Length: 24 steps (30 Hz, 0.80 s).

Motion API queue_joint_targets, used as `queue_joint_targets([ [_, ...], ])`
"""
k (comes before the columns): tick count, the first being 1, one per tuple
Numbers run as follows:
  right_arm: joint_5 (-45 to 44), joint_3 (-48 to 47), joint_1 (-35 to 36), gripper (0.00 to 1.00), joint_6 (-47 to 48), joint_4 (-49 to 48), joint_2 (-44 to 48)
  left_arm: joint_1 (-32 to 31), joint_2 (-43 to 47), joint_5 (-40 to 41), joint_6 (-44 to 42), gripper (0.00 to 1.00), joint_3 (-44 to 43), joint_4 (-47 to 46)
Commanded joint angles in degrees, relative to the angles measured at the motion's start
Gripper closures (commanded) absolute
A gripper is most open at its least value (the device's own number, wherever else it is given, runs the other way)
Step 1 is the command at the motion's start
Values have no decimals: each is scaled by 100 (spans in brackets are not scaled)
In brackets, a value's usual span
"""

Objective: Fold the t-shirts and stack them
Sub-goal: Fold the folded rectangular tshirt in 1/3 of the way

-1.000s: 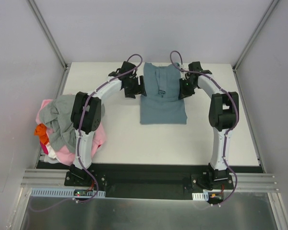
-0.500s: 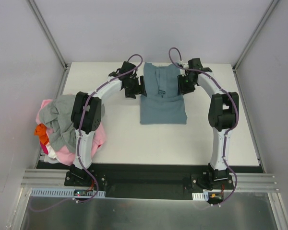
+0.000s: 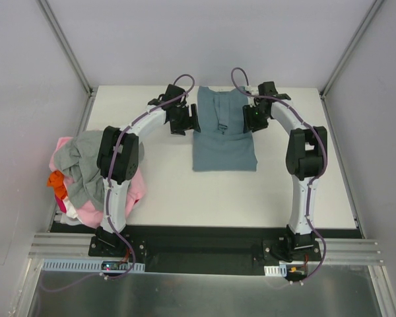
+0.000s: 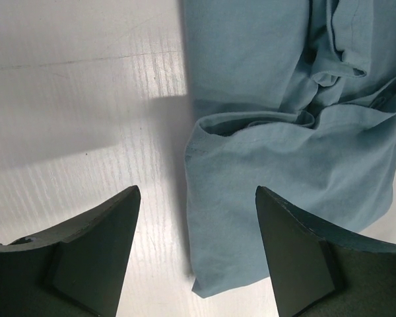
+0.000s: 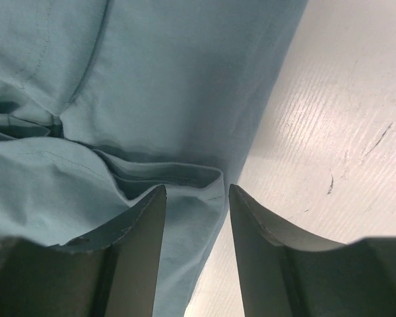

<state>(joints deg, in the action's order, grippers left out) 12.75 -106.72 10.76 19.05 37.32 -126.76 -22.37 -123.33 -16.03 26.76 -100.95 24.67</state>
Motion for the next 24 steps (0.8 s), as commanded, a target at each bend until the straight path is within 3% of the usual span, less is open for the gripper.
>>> queue_joint_targets([
  [1, -36, -183, 13, 54, -33, 223, -165, 84, 125, -49, -101, 29, 57, -67],
  [5, -54, -183, 5, 62, -42, 214, -200, 101, 142, -40, -92, 29, 75, -76],
  [6, -62, -209, 13, 74, -59, 214, -191, 110, 142, -32, -84, 29, 75, -76],
  [9, -106, -209, 5, 90, -103, 135, -113, 110, 160, -40, -66, 29, 101, -76],
  [12, -220, -209, 13, 99, -121, 56, -33, 110, 178, -40, -66, 29, 137, -85],
  [24, -335, -201, 13, 99, -85, -58, 485, 110, 195, -75, -13, 29, 216, -155],
])
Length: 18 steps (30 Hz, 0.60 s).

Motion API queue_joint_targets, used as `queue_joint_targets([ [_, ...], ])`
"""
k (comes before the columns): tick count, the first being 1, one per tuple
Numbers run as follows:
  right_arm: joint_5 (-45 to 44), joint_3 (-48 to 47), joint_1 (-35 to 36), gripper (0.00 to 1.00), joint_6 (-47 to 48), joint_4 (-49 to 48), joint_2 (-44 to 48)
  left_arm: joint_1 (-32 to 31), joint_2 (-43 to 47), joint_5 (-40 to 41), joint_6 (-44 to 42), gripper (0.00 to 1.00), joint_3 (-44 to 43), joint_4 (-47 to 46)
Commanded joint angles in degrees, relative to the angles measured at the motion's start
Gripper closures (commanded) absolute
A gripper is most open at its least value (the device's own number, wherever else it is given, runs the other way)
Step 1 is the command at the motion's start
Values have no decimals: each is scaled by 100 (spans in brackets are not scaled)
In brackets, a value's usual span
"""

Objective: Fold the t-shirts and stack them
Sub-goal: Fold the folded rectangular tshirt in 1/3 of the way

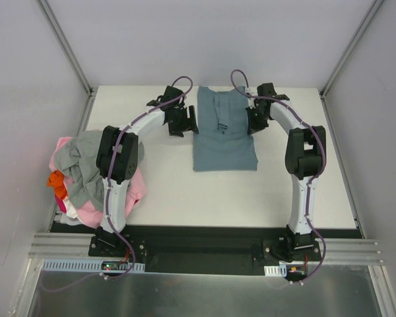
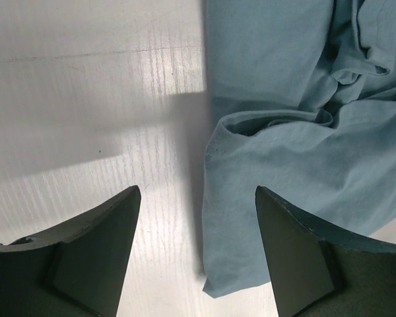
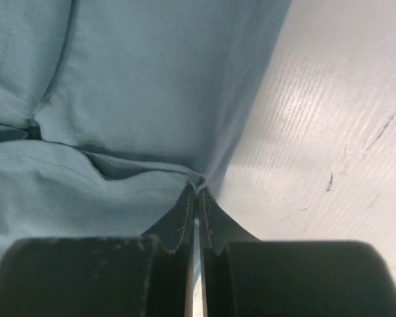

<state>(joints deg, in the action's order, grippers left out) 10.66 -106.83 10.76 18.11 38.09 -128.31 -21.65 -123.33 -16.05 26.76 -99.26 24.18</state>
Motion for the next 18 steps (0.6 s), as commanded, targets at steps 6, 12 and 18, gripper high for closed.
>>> queue_joint_targets([
  [6, -29, -40, 5, 99, -35, -302, 746, 38, 213, -108, 13, 29, 100, -142],
  [12, 112, -40, -4, 95, -219, -346, 685, 38, 204, -117, 13, 30, 109, -177],
  [18, 121, 65, -57, 69, -290, -319, 606, 38, 142, -161, 83, 28, 83, -221],
])
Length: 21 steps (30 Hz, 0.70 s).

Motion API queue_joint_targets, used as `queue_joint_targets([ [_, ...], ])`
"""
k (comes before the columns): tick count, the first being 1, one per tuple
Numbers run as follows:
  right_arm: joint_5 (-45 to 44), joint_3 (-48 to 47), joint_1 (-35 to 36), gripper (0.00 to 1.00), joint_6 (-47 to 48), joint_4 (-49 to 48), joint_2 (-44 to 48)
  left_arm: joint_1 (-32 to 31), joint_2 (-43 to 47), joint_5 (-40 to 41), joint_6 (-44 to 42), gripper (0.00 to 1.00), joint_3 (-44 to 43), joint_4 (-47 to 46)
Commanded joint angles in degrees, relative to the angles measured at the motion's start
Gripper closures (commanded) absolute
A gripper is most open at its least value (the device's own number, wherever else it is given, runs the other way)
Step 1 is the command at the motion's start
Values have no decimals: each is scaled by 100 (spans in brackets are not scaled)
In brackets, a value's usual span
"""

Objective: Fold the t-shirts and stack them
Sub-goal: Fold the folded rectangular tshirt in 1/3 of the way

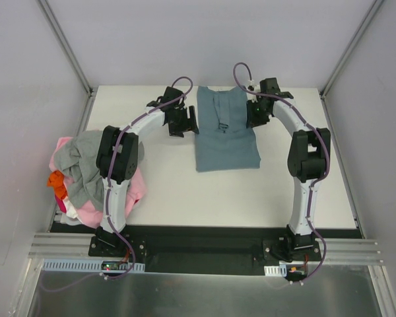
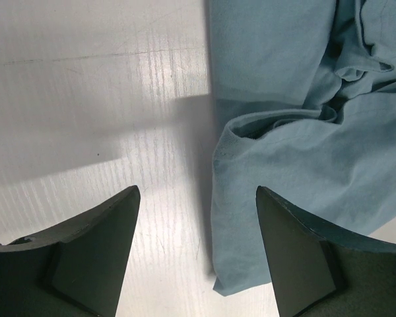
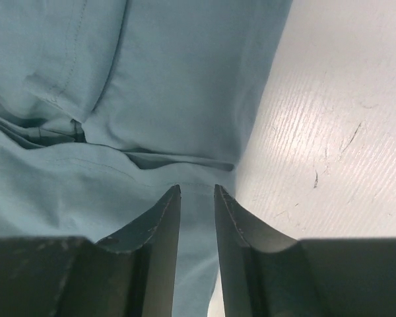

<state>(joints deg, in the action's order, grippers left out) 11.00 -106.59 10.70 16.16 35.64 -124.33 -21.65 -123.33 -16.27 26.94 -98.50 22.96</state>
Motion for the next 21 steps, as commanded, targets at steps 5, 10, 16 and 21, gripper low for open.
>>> queue_joint_targets([
  [5, 112, 24, -59, 71, -34, -92, 147, 38, 90, -183, 83, 28, -38, -125],
  [10, 86, -187, -59, 66, 9, -57, -99, 38, 90, -201, 66, 28, -29, -134],
  [16, -230, -214, -24, 61, 352, 145, -188, 64, 116, -183, 22, 28, 15, -134],
  [21, -336, -231, -24, 61, 405, 110, -214, 64, 81, -236, 40, 28, -3, -143],
])
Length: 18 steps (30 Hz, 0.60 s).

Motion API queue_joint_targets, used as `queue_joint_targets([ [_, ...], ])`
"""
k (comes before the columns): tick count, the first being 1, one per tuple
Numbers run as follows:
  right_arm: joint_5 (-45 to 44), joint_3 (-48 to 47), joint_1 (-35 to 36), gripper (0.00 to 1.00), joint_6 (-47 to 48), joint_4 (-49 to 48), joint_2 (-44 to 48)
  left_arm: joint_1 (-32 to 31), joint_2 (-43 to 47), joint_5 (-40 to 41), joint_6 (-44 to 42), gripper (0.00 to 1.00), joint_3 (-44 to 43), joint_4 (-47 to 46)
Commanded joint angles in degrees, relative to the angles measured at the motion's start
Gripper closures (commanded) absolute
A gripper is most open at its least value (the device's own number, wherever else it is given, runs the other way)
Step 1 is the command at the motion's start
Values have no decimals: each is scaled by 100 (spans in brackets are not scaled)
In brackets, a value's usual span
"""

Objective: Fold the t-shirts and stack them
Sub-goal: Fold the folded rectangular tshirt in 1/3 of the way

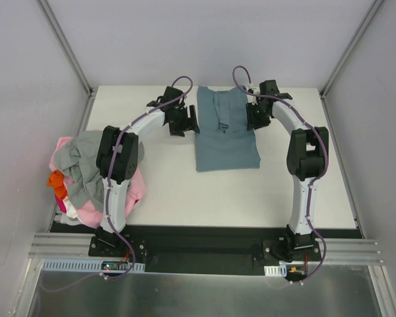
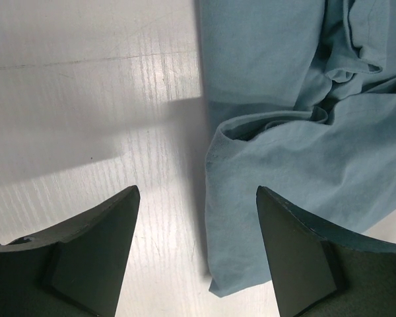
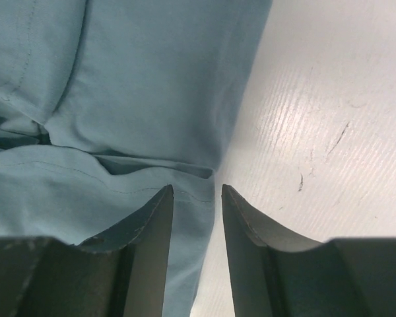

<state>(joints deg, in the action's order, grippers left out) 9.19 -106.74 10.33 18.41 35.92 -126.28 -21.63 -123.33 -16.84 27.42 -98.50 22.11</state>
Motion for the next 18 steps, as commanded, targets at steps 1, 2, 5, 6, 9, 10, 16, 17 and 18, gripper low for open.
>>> queue_joint_targets([
  [1, -146, -277, 4, 62, 180, 82, -46, 62, 72, -179, -9, 28, -3, -66],
  [2, -128, -303, 13, 67, 180, 73, -63, 62, 72, -179, -17, 28, -11, -66],
  [5, -76, -418, 4, 75, 145, 64, -142, 80, 90, -188, -26, 28, 15, -66],
  [6, -58, -444, 13, 78, 136, 73, -169, 97, 116, -188, -26, 28, 41, -66],
  [9, -23, -523, 13, 82, 127, 90, -239, 106, 142, -188, -52, 28, 76, -66],
  [10, -14, -541, 4, 84, 119, 99, -257, 124, 151, -188, -61, 28, 76, -66],
  [16, -40, -567, 13, 99, 162, 152, -239, 176, 195, -223, -88, 28, 120, -75],
  [17, -31, -576, 13, 99, 162, 187, -239, 194, 186, -223, -79, 28, 129, -75],
  [18, -14, -611, 13, 99, 180, 205, -213, 194, 195, -241, -79, 28, 129, -84],
])
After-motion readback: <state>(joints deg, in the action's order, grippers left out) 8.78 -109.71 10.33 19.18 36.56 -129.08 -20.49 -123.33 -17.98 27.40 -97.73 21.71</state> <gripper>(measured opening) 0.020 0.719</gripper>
